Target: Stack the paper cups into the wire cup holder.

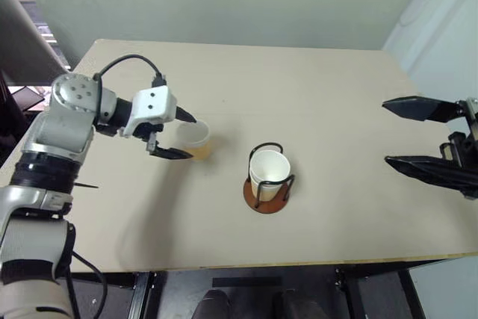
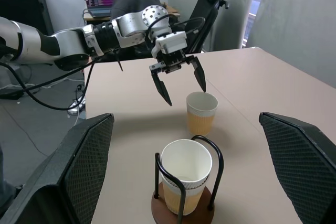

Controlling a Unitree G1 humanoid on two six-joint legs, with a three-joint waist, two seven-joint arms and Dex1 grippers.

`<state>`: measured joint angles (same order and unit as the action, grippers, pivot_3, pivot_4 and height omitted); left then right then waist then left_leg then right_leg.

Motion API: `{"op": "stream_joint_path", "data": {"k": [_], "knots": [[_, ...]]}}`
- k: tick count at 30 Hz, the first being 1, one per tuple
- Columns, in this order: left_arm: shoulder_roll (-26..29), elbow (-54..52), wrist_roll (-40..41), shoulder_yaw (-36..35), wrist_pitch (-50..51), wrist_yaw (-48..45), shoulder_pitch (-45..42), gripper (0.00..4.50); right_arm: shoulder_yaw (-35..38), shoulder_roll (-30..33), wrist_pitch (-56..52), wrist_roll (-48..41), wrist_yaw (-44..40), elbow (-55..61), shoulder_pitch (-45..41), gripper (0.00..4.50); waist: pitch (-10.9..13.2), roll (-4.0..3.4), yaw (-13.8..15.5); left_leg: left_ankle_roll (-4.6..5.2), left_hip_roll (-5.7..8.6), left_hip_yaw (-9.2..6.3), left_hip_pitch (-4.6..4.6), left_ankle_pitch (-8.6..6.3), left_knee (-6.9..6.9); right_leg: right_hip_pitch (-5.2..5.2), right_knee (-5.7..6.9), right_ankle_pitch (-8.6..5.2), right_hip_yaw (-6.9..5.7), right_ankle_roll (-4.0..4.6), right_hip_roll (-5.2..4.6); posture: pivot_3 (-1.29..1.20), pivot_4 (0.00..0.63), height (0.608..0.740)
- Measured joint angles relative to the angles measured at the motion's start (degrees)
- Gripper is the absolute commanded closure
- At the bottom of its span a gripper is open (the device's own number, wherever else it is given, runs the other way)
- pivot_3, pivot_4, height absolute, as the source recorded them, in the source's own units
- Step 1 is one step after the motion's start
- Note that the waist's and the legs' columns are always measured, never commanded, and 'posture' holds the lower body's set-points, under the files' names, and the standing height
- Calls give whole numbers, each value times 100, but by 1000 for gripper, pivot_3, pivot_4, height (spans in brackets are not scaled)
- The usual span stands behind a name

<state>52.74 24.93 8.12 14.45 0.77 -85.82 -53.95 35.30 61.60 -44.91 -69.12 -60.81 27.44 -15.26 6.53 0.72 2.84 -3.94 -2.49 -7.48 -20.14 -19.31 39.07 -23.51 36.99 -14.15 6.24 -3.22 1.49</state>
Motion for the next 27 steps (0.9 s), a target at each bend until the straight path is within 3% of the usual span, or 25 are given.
{"op": "stream_joint_path", "data": {"k": [5,8,16,19,27], "knots": [[-197,230,-329,26,-135,-5,-3,30,6,25,-2,15,3,3,16,0,0,-1,-28,0,-1,7,1,0,-1,-4,2,0,7,-2,3,0,150,740],[-280,558,-624,142,-312,38,-22,568,27,57,-11,11,9,13,36,0,0,0,-35,0,-1,7,1,0,0,-4,2,1,8,-3,3,0,150,740],[-564,1187,-984,186,-661,103,-270,3562,166,59,-24,4,94,66,135,0,0,0,-26,0,0,8,-2,0,1,-5,0,0,9,-7,3,0,150,740],[-604,1190,-985,186,-689,59,-285,4443,166,59,-24,3,128,115,163,0,0,0,-29,0,0,10,-2,0,2,-5,0,0,9,-9,4,0,150,740],[-626,1181,-823,89,-644,-250,-332,4443,191,59,-22,4,177,186,218,0,0,0,-23,1,1,8,-3,0,3,-5,1,-1,9,-12,4,0,150,740]]}}
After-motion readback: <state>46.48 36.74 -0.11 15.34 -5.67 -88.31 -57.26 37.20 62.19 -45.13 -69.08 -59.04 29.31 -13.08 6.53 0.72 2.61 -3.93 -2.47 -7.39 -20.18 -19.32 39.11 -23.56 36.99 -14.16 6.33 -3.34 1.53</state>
